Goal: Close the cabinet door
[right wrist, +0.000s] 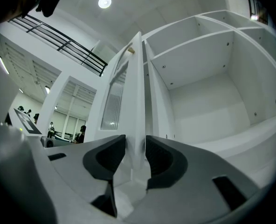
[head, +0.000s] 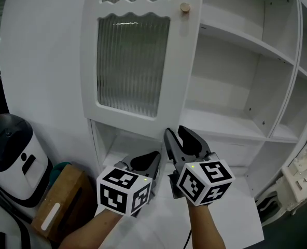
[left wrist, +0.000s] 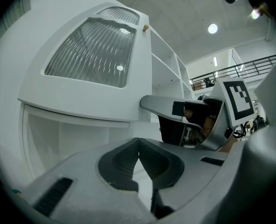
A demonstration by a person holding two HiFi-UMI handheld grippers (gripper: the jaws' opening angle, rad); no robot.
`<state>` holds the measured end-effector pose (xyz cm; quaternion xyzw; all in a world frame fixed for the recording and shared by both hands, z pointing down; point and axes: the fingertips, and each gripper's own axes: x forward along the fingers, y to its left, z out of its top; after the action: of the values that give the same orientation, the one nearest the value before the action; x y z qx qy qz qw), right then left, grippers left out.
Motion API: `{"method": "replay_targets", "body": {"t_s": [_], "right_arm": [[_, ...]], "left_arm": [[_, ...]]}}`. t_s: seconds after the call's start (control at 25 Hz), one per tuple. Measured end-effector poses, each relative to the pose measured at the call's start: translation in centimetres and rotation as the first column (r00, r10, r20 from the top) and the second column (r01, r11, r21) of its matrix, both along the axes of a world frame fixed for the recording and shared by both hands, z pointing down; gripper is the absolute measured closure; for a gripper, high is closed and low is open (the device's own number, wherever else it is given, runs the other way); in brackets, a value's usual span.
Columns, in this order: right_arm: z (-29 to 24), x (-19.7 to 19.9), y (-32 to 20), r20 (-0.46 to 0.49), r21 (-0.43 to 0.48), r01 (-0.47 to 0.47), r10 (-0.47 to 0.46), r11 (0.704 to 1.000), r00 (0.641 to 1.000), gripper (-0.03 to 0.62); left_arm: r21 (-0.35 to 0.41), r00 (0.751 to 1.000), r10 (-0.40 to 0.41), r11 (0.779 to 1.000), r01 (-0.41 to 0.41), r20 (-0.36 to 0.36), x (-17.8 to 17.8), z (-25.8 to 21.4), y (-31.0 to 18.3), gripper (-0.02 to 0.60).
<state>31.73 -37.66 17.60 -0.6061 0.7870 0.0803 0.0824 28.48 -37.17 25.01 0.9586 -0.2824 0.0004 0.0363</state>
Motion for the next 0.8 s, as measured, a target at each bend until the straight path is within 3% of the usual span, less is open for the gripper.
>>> {"method": "replay_targets", "body": {"t_s": [0.8], "right_arm": [[0.1,1.8,-4.0,0.010,-0.015,-0.075,0.075,0.997,0.997,0.453]], "left_arm": [[0.001,0.999,0.030,1.000,-0.030,-0.014,-0.1,-0.2,-3.0,0.571]]}}
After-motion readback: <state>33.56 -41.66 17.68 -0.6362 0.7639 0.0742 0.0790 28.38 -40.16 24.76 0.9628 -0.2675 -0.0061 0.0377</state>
